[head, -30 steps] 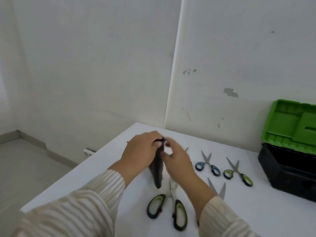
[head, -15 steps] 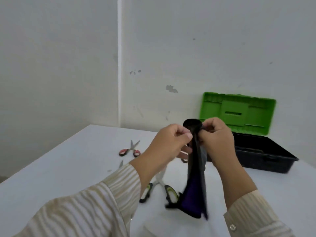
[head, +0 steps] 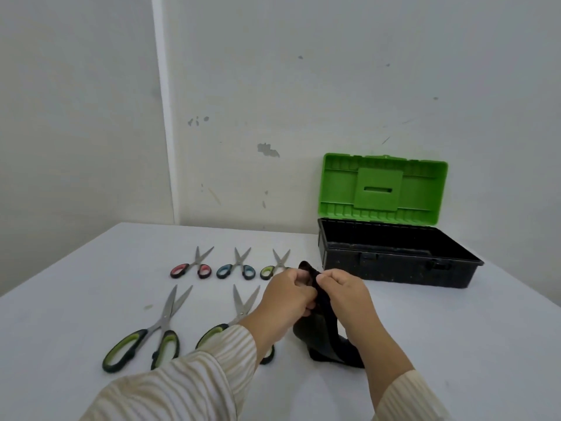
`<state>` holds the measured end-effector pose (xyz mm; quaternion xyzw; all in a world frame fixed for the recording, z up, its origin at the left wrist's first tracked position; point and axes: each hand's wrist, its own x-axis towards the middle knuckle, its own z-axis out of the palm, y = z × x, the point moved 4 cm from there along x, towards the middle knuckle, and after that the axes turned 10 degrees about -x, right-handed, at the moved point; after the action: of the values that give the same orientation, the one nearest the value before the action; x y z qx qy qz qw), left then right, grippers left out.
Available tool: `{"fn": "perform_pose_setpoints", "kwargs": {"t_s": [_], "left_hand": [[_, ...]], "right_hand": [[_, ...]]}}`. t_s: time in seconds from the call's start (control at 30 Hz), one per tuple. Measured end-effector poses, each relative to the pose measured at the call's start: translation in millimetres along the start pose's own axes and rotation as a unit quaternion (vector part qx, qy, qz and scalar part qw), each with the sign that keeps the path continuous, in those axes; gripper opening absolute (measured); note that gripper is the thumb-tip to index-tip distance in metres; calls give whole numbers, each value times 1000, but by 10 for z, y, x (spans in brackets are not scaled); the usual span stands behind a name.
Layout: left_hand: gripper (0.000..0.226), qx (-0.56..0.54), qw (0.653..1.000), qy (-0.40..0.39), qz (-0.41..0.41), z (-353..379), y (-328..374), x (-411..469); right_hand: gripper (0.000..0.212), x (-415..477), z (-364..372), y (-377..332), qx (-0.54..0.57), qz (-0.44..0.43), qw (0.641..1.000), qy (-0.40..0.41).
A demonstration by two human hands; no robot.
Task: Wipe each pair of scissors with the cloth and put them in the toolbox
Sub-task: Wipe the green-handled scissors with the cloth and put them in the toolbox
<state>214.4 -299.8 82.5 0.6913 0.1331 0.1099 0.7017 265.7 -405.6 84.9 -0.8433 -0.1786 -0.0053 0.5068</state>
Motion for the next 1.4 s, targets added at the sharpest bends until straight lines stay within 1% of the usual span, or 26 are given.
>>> {"fn": "perform_pose_setpoints", "kwargs": {"t_s": [0.07,0.13,0.2,0.23,0.27,0.3,0.33,0.37,0.4,0.43,0.5,0.53,0.57,0.6,0.67,0.73,0.77,0.8,0.83,0.9,0.97,1.03,1.17,1.27,1.37,1.4], "left_hand": [[21,0,1000,0,2,-35,10,30],[19,-2,1000,5,-13,-123,0,49],[22,44,998,20,-40,-293,-84,105],[26,100,993,34,-49,-411,-139,141],[31,192,978,54,-53,-545,-186,171],[35,310,946,74,-57,-688,-227,190],[39,414,904,86,-64,-820,-262,194],[41,486,867,83,-76,-921,-301,188],[42,526,843,65,-92,-989,-352,178],[38,548,829,42,-102,-1028,-397,164],[14,569,817,14,-96,-1060,-461,168],[16,570,817,12,-89,-1065,-490,191],[23,563,822,12,-87,-1063,-498,216],[25,543,834,12,-95,-1069,-491,244],[19,471,874,15,-119,-1094,-434,287],[6,314,937,18,-151,-1160,-355,295],[8,209,964,15,-164,-1197,-320,294],[9,108,980,9,-164,-1226,-278,294],[8,28,988,4,-154,-1249,-223,287],[8,-74,989,11,-128,-1296,-154,293],[10,-139,985,13,-105,-1317,-144,321],[11,-193,976,8,-104,-1341,-206,349],[12,-276,955,-5,-108,-1361,-326,402],[16,-282,952,-28,-113,-1313,-363,398],[14,-215,968,-51,-119,-1353,-369,373],[17,-186,974,-53,-118,-1393,-373,367]], "right_hand": [[18,58,-5,17,21,21,999,17],[18,129,-33,72,110,65,990,55],[18,193,-75,147,228,117,963,80],[19,218,-93,186,266,137,951,81],[19,235,-110,217,285,150,944,78],[19,245,-118,238,294,155,940,75],[18,251,-112,249,302,154,938,74],[19,246,-98,244,313,153,934,74],[19,238,-76,228,322,150,932,75],[19,232,-53,204,328,145,930,74],[19,222,-4,117,327,128,933,72],[18,221,17,60,325,117,936,69],[18,226,41,4,319,104,940,63],[17,237,70,-52,305,90,947,52],[16,261,166,-135,248,59,967,17],[15,269,331,-183,159,20,986,-46],[13,260,428,-196,93,-8,992,-80],[11,243,524,-204,24,-37,993,-107],[9,228,618,-194,-37,-64,989,-125],[8,171,773,-211,-98,-109,978,-150],[9,133,900,-203,-100,-130,972,-169],[19,144,975,-163,-100,-135,970,-175],[14,164,1041,-92,-79,-107,970,-203],[19,177,1059,-41,-66,-83,969,-222],[20,212,997,-20,1,-57,974,-217],[18,230,952,-15,19,-48,975,-214]]}}
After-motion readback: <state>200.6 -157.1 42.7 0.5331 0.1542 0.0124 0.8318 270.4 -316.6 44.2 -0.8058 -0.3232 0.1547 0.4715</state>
